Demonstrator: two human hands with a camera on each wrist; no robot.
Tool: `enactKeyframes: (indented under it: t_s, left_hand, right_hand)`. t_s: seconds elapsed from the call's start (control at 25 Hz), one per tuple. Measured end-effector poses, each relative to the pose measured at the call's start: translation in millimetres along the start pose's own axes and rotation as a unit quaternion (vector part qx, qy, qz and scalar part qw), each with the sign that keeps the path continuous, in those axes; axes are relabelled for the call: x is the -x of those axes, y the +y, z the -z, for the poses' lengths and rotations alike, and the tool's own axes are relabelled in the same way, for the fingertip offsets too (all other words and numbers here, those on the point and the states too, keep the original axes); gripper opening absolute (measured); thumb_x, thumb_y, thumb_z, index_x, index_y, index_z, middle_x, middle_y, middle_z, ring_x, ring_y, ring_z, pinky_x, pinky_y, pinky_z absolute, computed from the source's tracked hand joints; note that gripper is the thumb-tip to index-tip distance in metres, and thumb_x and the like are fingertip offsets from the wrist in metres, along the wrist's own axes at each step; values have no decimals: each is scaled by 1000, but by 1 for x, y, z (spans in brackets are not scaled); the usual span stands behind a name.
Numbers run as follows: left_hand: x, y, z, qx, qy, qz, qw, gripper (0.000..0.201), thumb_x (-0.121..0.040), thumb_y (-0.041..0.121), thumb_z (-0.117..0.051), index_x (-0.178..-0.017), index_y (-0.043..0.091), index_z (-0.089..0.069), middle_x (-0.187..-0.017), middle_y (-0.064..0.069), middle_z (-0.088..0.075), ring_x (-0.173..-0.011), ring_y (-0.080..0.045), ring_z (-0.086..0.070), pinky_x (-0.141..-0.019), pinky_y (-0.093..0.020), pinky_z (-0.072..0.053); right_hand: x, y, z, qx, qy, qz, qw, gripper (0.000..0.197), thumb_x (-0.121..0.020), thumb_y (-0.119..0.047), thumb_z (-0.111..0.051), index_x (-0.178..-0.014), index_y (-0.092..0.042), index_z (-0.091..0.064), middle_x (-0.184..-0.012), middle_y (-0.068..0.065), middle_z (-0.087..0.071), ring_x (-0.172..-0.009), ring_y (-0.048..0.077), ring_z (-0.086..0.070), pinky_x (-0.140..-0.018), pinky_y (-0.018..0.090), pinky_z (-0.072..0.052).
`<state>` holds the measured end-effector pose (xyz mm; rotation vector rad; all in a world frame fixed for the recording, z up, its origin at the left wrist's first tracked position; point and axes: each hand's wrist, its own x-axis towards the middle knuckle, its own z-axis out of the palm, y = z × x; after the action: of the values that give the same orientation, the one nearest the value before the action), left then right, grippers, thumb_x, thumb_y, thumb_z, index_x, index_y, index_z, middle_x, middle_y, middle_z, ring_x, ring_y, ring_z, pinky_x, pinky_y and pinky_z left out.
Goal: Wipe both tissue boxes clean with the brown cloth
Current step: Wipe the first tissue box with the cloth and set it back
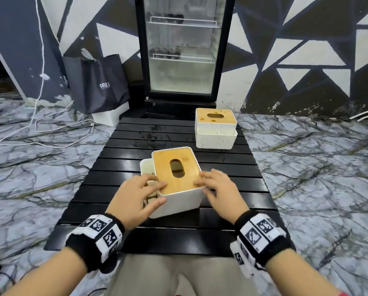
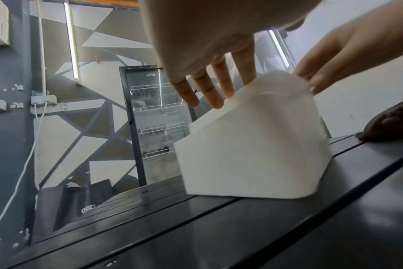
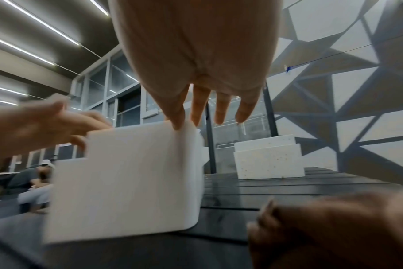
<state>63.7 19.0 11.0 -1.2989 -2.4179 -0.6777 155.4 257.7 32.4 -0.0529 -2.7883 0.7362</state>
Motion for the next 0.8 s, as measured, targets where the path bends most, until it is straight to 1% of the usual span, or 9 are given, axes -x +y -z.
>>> enactKeyframes:
  t_s: [0.08, 0.2, 0.28, 0.36, 0.4, 0.48, 0.6, 0.68, 0.8]
  left_hand:
    - [2, 5, 4, 48, 1, 13, 999, 65, -91, 67, -23, -113, 27, -68, -109, 6, -59, -93, -14, -55, -82, -38, -47]
    - [-3, -9, 11, 75, 0, 91, 993, 75, -85, 76, -16, -124, 29, -59, -128, 6, -53, -118, -13, -49, -99, -45, -40]
    - [-4, -25, 15, 49, -25, 139, 989, 87, -77, 83, -9, -132, 31, -50, -142, 8, -42, -130, -12, -39, -110, -52, -27]
    - [-3, -41, 17, 52, -68, 183, 979, 98, -67, 89, -4, -137, 33, -43, -145, 17, -34, -134, -3, -30, -114, -53, -15]
    - [-2, -46, 18, 49, -82, 187, 978, 99, -66, 90, -3, -138, 34, -42, -145, 19, -33, -134, -1, -29, -115, -52, -15]
    - [2, -48, 21, 22, -85, 162, 983, 91, -72, 86, -5, -137, 34, -44, -143, 16, -39, -131, -7, -38, -112, -49, -26]
    - [12, -47, 27, -44, -51, 110, 992, 77, -83, 77, -17, -129, 29, -55, -125, 6, -55, -106, -19, -56, -92, -41, -45]
    - [17, -46, 31, -63, -25, 85, 994, 70, -84, 74, -26, -126, 26, -57, -118, 2, -57, -98, -21, -58, -85, -40, -49]
    - [24, -49, 32, -67, -29, 71, 995, 68, -78, 74, -39, -125, 27, -56, -123, 3, -57, -104, -20, -57, -87, -40, -49]
  right_hand:
    - [-13, 0, 5, -6, -5, -42, 999, 32, -90, -10, -48, -113, -26, -62, -138, -4, -45, -133, 19, -28, -110, 34, -22]
    - [-16, -28, -1, -56, 12, 13, 998, 28, -89, -17, -52, -114, -26, -60, -131, -5, -50, -125, 13, -35, -104, 23, -22]
    - [-6, -48, -11, -79, -18, 48, 996, 25, -88, -25, -55, -113, -26, -61, -127, -8, -52, -121, 9, -38, -103, 26, -26]
    - [0, -55, -20, -64, -52, 46, 996, 27, -87, -31, -57, -113, -27, -60, -127, -10, -51, -122, 7, -36, -105, 31, -28]
    - [-1, -54, -21, -58, -59, 40, 996, 28, -87, -33, -57, -113, -27, -60, -127, -12, -51, -121, 5, -35, -105, 32, -28]
    - [-7, -48, -20, -63, -64, 29, 996, 27, -86, -30, -58, -113, -25, -61, -126, -12, -51, -121, 6, -36, -106, 32, -27]
    - [-17, -38, -16, -53, -44, 11, 998, 28, -90, -18, -54, -117, -22, -58, -134, -7, -47, -127, 12, -33, -107, 23, -20]
    - [-18, -36, -15, -48, -28, 5, 998, 32, -90, -19, -53, -122, -22, -55, -139, -5, -42, -130, 12, -30, -104, 17, -16]
    - [-13, -38, -20, -32, -66, 18, 997, 45, -85, -32, -61, -128, -26, -48, -142, -7, -36, -133, 10, -25, -107, 19, -15]
